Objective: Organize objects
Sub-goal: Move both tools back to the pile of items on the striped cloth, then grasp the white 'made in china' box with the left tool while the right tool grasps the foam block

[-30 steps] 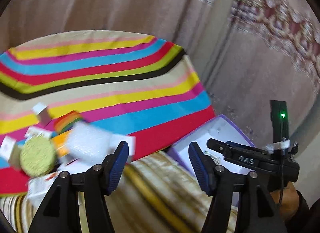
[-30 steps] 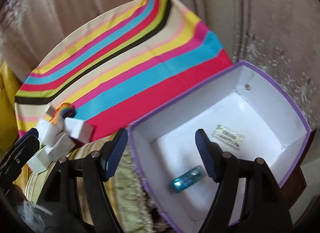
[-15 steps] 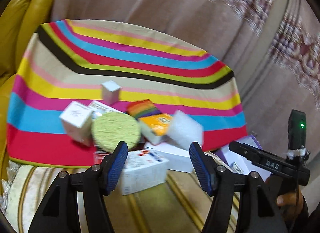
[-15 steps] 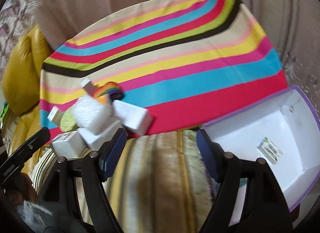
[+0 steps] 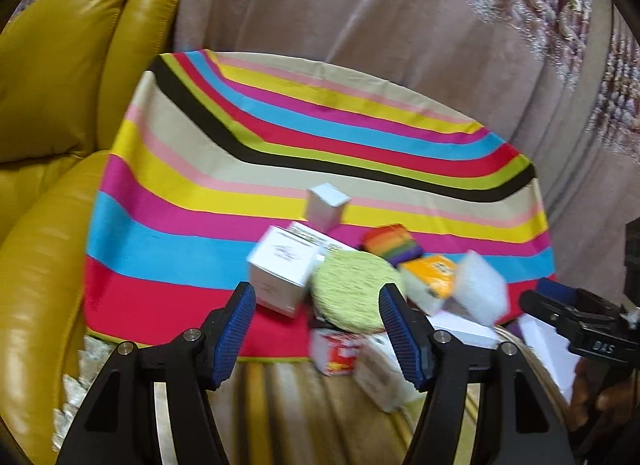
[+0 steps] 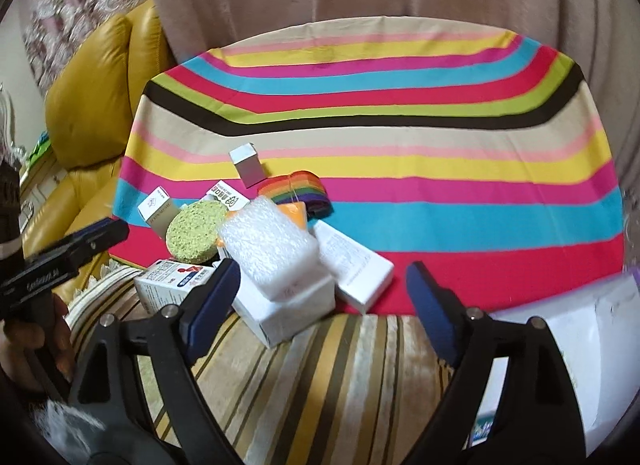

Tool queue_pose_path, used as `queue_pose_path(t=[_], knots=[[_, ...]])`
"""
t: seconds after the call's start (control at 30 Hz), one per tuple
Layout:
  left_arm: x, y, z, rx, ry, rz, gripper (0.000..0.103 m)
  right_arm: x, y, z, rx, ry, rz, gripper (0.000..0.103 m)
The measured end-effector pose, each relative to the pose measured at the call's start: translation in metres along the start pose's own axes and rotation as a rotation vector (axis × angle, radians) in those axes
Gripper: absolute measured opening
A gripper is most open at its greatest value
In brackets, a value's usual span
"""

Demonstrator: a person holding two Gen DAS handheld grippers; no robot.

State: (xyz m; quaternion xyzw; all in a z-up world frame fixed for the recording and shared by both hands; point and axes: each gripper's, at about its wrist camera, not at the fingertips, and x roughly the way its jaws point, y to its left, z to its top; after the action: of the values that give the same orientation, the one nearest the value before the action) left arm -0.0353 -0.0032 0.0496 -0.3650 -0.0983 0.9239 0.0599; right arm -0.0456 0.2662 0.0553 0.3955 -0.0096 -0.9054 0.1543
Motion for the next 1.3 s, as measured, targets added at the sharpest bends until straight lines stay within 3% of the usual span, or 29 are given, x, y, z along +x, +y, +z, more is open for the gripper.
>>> queue_pose_path(t=[0.27,0.53,0.87,0.97,1.0,1.17,1.3], knots=[[0.026,0.012,0.014,0.052,0.034,0.055,0.065,0.018,0.011,0.008,-0.077,0.048,0.053,0.089],[0.053,0.010,0.017,0.107,0.117,0.060,0.065,0.035,0.020,0.013,-0.154,0.094,0.082,0.089],[0.065,0.011,0.020,0.114,0.151,0.056,0.065,0.053,0.027,0.018,-0.241,0.133,0.115,0.089],[0.067,0.011,0.019,0.117,0.157,0.056,0.060,0.055,0.027,0.017,-0.242,0.137,0.124,0.088],[0.068,0.011,0.019,0.116,0.159,0.054,0.057,0.055,0.027,0.017,-0.240,0.138,0.127,0.087],[0.068,0.012,0.019,0.112,0.162,0.058,0.043,0.058,0.024,0.015,-0.225,0.158,0.138,0.062],[0.067,0.013,0.019,0.104,0.153,0.064,0.042,0.054,0.023,0.014,-0.207,0.141,0.163,0.061]])
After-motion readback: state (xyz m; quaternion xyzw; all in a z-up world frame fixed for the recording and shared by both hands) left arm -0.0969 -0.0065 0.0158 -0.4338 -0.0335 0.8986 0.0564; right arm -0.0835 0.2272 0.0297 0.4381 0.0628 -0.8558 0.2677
